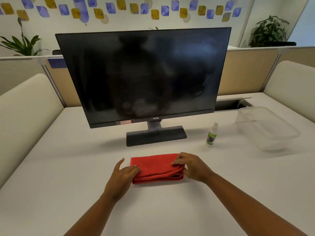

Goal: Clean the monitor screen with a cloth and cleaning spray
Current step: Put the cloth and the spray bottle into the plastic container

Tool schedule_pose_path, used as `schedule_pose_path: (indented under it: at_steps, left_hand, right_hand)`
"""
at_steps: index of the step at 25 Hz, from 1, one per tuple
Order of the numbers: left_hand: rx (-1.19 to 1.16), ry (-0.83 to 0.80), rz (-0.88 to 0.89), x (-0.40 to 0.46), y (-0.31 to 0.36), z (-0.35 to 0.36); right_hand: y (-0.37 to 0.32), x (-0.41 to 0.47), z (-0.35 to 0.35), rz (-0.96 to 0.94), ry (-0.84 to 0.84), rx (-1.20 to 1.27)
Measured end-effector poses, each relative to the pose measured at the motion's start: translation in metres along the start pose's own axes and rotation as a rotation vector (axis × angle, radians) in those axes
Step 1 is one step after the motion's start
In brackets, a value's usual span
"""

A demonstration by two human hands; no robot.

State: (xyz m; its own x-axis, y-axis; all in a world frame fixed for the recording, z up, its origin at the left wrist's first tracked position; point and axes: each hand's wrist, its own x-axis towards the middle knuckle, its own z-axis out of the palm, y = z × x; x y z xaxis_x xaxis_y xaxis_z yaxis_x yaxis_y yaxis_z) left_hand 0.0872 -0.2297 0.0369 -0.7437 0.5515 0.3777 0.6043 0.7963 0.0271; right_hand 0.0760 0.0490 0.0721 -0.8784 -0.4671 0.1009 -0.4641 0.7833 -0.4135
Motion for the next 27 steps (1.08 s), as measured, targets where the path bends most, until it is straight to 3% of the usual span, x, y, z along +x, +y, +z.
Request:
schedule_pose_path:
  at_steps: [3, 5, 7, 9, 11, 13, 20, 27]
  left_hand:
    - [0.008, -0.063, 0.014, -0.005, -0.008, -0.002]
    - [-0.081, -0.1, -0.061, -0.005, -0.006, -0.005]
    - [-0.201, -0.146, -0.209, 0.003, 0.001, -0.007]
    - [-0.209, -0.252, -0.28, 0.008, 0.011, 0.004]
    - [-0.187, -0.345, -0.318, 0.01, 0.017, 0.016]
    - [-0.186, -0.397, -0.354, 0.01, 0.021, 0.022]
    - [-0.233, -0.346, -0.322, 0.016, 0.021, 0.022]
    - [-0.376, -0.205, -0.393, 0.057, 0.04, 0.036]
  right_hand:
    - [-0.003, -0.009, -0.005, -0.005, -0.167, -0.015]
    - [-0.008, -0.004, -0.01, 0.164, 0.043, 0.268]
    - [-0.008, 0.01, -0.01, 0.482, 0.301, 0.425]
    - [-0.013, 0.02, -0.006, 0.768, 0.146, 0.388]
    - [-0.021, 0.026, 0.002, 0.917, -0.055, 0.478]
    - [-0.027, 0.028, 0.005, 0.991, -0.052, 0.643]
    - [-0.036, 0.018, -0.025, 1.045, -0.024, 0.945]
    - [-0.034, -0.001, -0.076, 0.819, 0.135, 0.494]
